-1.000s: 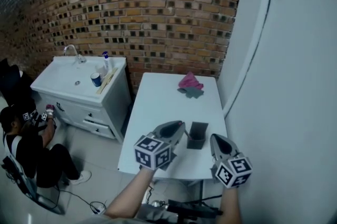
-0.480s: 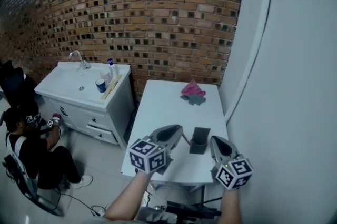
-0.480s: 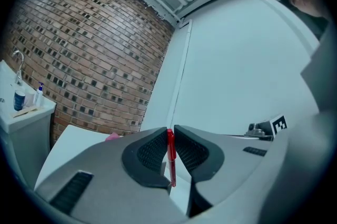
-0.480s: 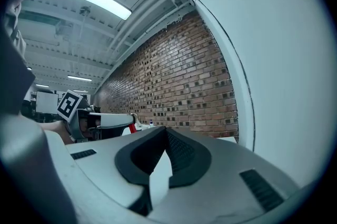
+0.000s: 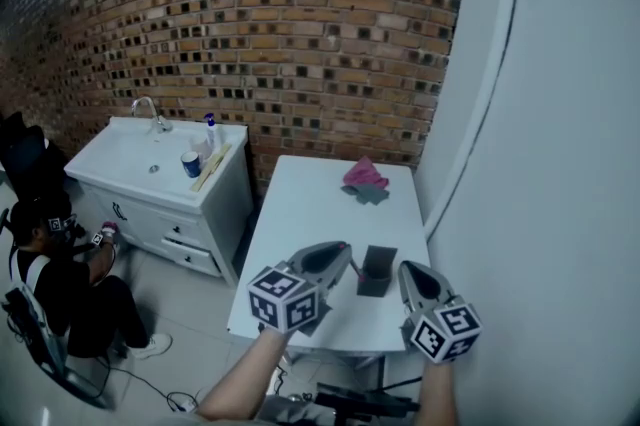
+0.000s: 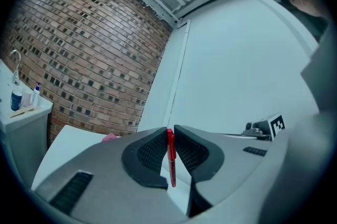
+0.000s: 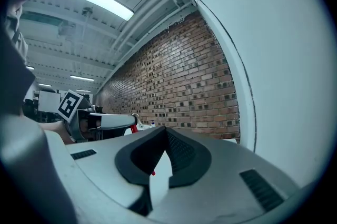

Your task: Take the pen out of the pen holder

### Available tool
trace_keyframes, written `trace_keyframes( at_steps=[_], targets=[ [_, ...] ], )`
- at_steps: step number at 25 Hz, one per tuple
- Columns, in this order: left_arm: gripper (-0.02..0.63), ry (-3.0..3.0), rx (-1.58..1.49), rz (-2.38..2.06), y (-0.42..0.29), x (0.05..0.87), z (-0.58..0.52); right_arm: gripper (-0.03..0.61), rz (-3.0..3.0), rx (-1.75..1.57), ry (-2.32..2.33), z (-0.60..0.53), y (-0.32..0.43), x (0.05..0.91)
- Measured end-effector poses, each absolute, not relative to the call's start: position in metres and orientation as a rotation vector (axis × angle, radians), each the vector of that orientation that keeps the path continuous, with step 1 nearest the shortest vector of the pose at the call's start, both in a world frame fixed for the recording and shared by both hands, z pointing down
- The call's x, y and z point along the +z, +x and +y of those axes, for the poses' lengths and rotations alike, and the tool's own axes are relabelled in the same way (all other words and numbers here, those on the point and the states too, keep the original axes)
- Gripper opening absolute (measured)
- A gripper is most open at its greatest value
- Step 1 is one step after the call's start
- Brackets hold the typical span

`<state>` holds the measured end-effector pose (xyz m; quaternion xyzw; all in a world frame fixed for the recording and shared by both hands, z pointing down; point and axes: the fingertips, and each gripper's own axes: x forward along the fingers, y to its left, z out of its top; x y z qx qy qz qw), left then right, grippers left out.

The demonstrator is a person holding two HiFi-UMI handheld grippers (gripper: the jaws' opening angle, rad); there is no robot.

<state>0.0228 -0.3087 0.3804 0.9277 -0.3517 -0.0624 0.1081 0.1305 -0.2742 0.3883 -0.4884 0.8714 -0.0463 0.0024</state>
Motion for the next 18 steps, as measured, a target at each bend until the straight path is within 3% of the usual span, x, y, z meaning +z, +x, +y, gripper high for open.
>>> trace_keyframes(
  at_steps=[18],
  targets=[
    [0.048, 2.735, -0.174, -1.028, 0.0291, 0.3835, -0.3061, 0.002, 2.748, -0.134, -1.516, -0.2723, 0.1320, 0.3879]
  ],
)
